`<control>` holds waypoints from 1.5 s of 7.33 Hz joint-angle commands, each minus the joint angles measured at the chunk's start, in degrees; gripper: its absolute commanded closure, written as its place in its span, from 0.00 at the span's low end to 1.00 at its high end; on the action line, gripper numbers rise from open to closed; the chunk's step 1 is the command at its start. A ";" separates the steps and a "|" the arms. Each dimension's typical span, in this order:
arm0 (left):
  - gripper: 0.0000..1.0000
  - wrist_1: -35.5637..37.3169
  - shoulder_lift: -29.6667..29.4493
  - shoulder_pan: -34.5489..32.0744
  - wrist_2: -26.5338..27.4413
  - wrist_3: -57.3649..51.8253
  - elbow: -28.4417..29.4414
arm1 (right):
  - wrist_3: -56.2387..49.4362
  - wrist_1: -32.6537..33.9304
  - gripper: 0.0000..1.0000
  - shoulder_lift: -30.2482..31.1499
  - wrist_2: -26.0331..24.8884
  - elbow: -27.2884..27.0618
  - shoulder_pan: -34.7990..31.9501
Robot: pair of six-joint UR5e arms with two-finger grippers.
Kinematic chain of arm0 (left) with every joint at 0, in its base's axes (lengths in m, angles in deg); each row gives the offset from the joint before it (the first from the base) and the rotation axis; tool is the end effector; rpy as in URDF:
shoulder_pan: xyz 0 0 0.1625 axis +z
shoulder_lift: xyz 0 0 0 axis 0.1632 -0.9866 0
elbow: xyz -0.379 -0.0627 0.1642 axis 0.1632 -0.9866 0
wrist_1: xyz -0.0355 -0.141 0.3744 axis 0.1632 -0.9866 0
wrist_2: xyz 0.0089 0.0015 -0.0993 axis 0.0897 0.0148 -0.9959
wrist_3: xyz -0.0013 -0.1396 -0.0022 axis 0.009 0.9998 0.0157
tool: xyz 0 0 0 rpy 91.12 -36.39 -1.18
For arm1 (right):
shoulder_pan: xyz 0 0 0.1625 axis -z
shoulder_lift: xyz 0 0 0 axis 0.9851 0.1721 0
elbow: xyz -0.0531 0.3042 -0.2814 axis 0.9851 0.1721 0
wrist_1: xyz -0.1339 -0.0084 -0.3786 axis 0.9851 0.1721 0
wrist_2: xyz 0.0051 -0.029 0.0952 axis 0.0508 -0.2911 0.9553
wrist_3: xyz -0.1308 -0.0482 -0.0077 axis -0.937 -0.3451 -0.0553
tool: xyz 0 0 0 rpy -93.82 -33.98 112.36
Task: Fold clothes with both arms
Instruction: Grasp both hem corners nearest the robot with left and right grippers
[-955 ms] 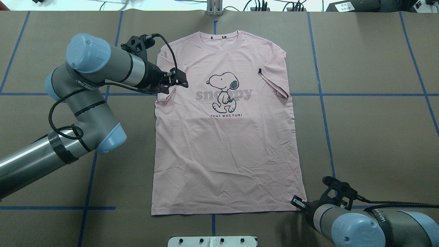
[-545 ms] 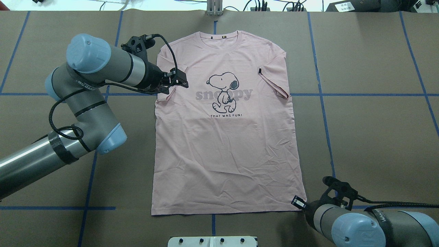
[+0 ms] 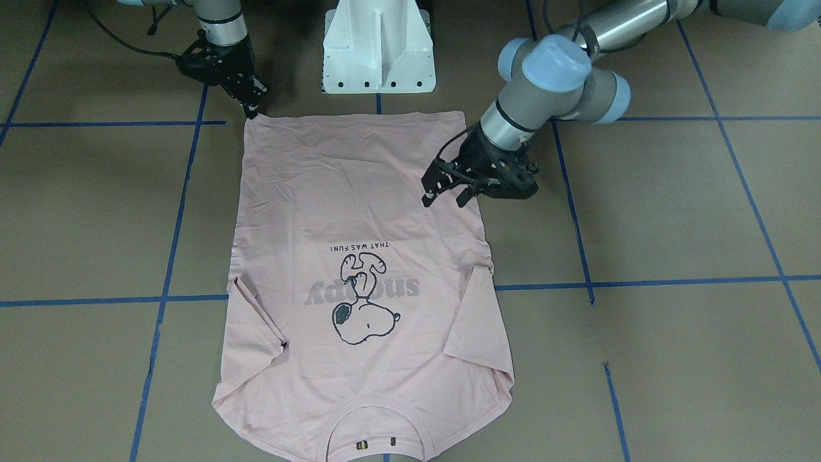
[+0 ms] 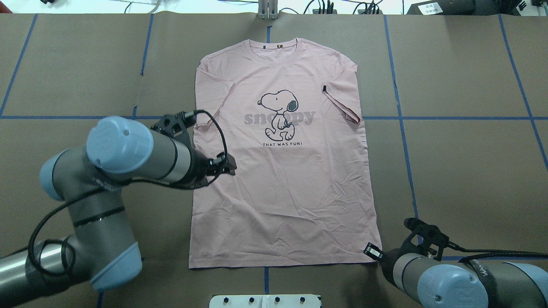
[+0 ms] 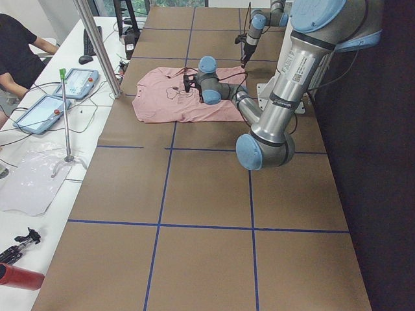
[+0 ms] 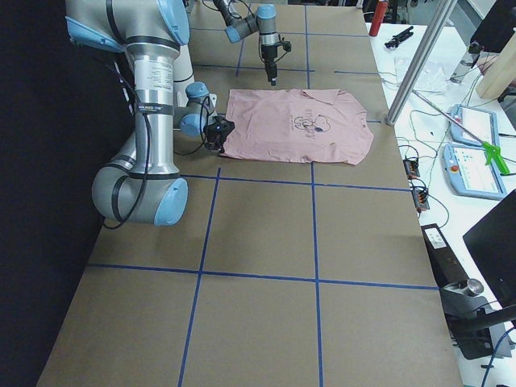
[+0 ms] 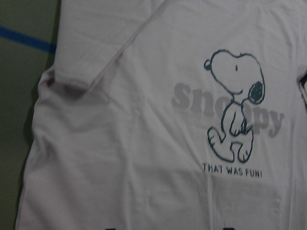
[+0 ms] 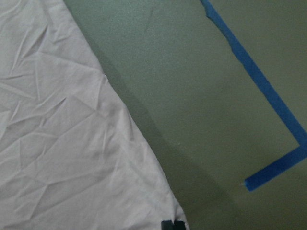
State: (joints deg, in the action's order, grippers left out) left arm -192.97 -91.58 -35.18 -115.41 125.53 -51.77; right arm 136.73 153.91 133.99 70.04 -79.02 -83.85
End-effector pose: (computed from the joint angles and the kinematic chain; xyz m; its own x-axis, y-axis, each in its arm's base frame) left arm 0.5081 -0.3522 0.2540 0.4183 -0.2819 -0.8635 0.2410 0.9510 -0.1937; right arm -0.4627 -0.1863 0.4050 0.5383 0.5240 0.6601 -0.5073 0.8269 -0.2427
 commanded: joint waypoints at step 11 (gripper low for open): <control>0.36 8.31 9.07 18.67 12.47 12.42 -4.62 | -0.24 0.23 1.00 0.11 0.13 -0.27 -1.43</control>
State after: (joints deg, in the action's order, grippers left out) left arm -184.67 -82.49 -16.50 -103.19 138.08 -56.52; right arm 136.49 154.14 134.02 70.17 -79.30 -85.24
